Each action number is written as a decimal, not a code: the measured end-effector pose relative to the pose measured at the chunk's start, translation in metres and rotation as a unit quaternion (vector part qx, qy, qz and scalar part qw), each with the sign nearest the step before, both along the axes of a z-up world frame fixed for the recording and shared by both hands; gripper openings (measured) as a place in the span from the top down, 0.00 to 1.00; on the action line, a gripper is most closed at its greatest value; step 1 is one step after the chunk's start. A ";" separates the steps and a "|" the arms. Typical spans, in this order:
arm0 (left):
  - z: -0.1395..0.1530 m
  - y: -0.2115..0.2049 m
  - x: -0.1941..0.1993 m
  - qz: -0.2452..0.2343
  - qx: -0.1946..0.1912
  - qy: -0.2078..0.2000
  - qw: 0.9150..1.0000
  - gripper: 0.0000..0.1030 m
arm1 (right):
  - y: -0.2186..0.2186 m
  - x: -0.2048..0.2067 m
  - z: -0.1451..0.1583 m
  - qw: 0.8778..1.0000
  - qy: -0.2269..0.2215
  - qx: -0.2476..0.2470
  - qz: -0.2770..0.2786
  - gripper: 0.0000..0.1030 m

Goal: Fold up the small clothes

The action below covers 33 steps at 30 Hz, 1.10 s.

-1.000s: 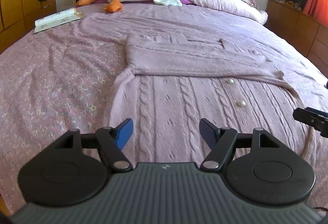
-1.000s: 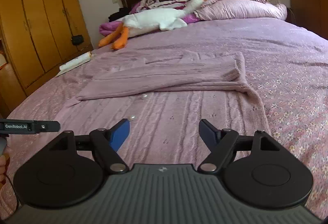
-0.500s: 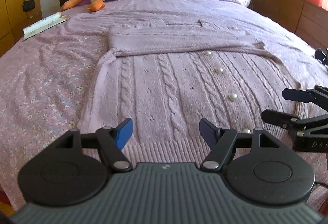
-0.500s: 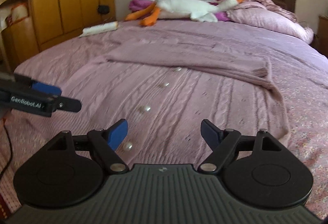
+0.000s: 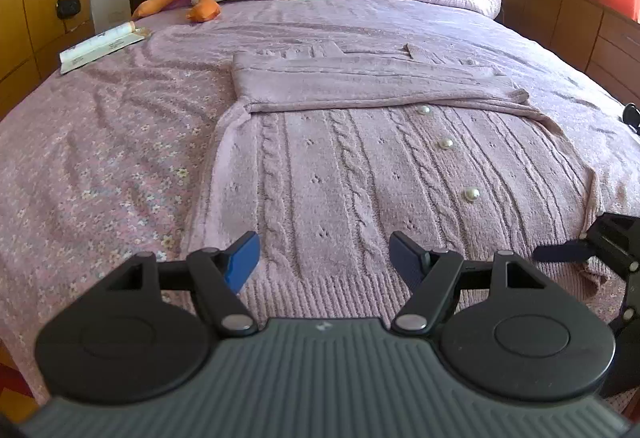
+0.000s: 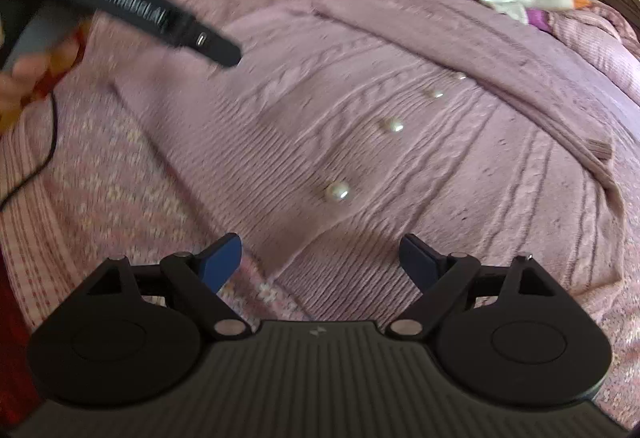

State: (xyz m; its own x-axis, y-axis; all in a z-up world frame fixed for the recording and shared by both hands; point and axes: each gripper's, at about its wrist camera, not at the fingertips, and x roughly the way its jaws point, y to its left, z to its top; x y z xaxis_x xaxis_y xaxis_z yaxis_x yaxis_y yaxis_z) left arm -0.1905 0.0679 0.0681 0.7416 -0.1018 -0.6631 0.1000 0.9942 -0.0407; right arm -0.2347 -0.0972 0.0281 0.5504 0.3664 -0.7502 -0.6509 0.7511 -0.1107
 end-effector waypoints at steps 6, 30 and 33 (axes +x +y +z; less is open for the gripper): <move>-0.002 0.000 0.000 -0.001 0.003 0.004 1.000 0.29 | 0.016 -0.002 -0.013 0.997 -0.033 -0.074 0.008 0.12; -0.007 -0.012 -0.007 -0.058 -0.009 0.005 0.998 0.29 | -0.015 0.031 0.008 0.978 -0.152 -0.069 -0.129 0.12; -0.008 -0.021 -0.009 -0.089 -0.003 0.007 0.996 0.29 | -0.019 0.035 0.010 0.978 -0.139 -0.044 -0.147 0.12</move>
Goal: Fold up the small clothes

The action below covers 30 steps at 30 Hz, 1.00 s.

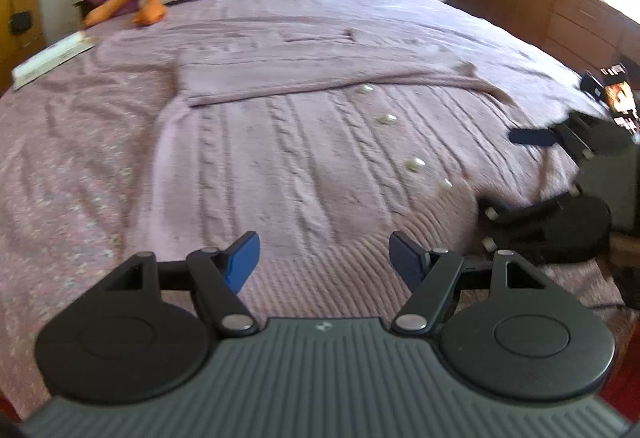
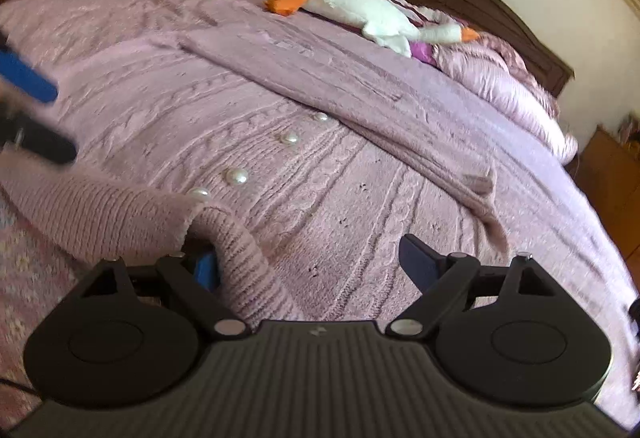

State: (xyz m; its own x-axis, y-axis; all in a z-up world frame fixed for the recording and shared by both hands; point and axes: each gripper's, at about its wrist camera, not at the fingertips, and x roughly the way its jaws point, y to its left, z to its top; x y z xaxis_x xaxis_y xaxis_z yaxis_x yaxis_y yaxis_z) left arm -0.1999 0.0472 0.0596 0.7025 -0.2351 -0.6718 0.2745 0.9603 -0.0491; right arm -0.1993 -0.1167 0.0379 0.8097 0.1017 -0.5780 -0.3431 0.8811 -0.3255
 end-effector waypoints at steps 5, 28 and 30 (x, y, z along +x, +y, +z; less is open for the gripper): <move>-0.004 -0.016 -0.005 -0.046 0.021 -0.004 0.999 0.29 | -0.008 0.008 0.005 0.999 0.004 0.043 -0.029 0.12; -0.020 -0.045 0.023 -0.055 0.090 -0.058 0.993 0.74 | -0.014 0.005 0.008 0.989 0.029 0.126 -0.065 0.34; -0.018 -0.044 0.026 -0.054 0.072 -0.054 0.994 0.82 | -0.015 0.006 0.007 0.988 0.036 0.140 -0.060 0.39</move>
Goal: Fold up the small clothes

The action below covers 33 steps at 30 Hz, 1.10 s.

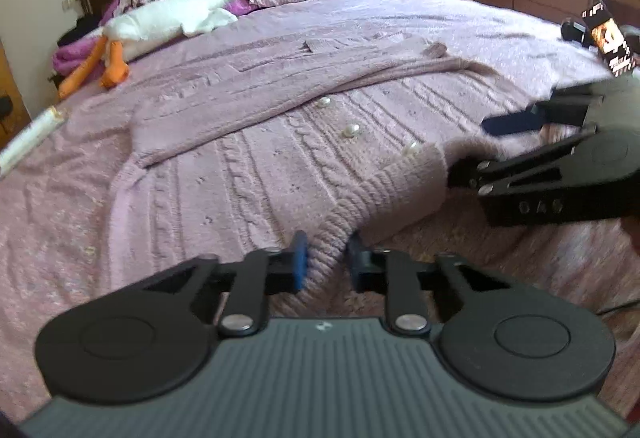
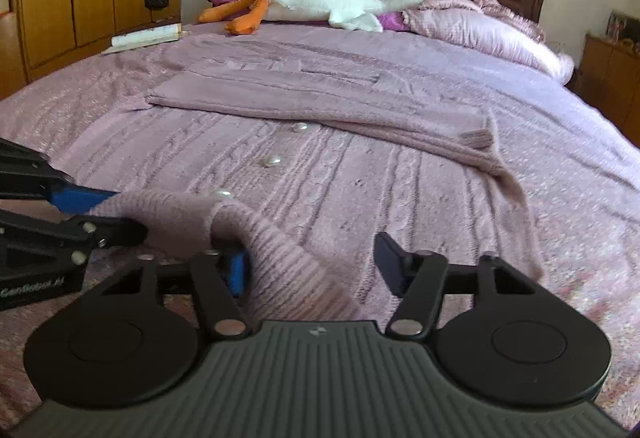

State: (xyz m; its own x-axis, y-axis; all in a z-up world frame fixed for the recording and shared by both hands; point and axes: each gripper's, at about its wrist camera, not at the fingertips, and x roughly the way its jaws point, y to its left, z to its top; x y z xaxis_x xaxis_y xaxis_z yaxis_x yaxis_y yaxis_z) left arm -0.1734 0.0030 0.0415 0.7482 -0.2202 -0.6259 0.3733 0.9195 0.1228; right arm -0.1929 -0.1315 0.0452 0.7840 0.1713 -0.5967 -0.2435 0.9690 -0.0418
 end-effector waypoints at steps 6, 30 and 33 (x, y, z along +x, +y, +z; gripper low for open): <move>0.009 0.006 0.008 0.019 -0.043 -0.003 0.999 0.86 | -0.010 0.009 -0.004 0.997 0.034 0.066 0.000 0.41; 0.041 0.013 0.033 0.032 -0.126 -0.019 0.991 0.87 | -0.035 0.020 0.012 0.992 0.014 0.124 -0.009 0.78; 0.042 0.011 0.035 0.034 -0.129 -0.022 0.991 0.87 | -0.035 0.020 0.013 0.992 0.010 0.125 -0.010 0.79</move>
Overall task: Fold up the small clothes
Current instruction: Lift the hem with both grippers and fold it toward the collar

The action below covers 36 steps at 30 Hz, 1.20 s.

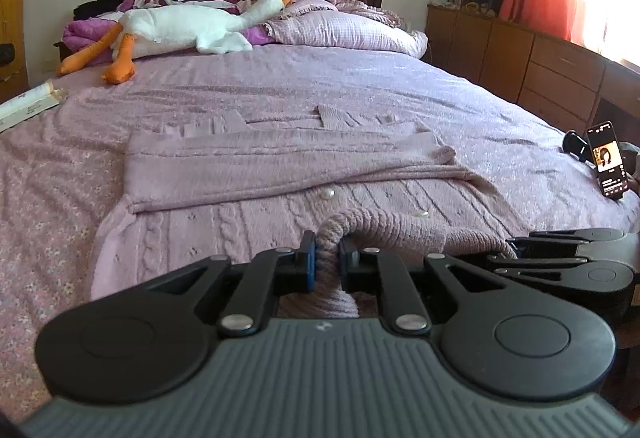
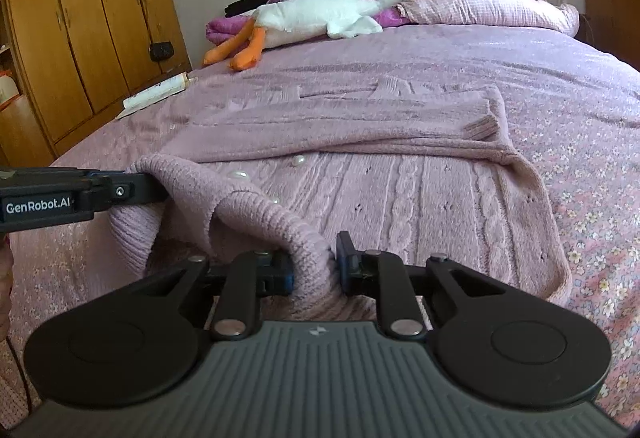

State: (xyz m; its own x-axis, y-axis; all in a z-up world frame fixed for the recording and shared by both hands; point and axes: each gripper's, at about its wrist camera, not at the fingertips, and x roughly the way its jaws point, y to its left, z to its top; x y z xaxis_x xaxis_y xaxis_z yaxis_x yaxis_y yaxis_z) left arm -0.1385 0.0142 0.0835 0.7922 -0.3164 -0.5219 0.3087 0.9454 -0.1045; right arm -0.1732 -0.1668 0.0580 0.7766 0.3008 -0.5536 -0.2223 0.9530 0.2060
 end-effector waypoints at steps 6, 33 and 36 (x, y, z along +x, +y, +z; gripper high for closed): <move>0.001 -0.001 0.001 0.000 -0.005 -0.001 1.000 0.87 | -0.002 0.001 0.000 1.000 0.002 0.011 -0.003 0.79; 0.030 -0.001 0.011 0.006 -0.035 -0.055 0.998 0.87 | -0.001 0.014 0.042 0.998 -0.053 0.025 -0.017 0.89; 0.035 -0.003 0.023 0.004 -0.031 -0.063 0.998 0.87 | -0.002 0.026 0.048 0.997 -0.059 0.036 -0.021 0.89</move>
State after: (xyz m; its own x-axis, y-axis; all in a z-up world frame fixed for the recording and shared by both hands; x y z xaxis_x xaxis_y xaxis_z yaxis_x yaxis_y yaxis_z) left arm -0.1158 0.0117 0.1186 0.8529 -0.3379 -0.3979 0.3150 0.9410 -0.1237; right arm -0.1477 -0.1685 0.1060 0.8480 0.3030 -0.4348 -0.2101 0.9454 0.2491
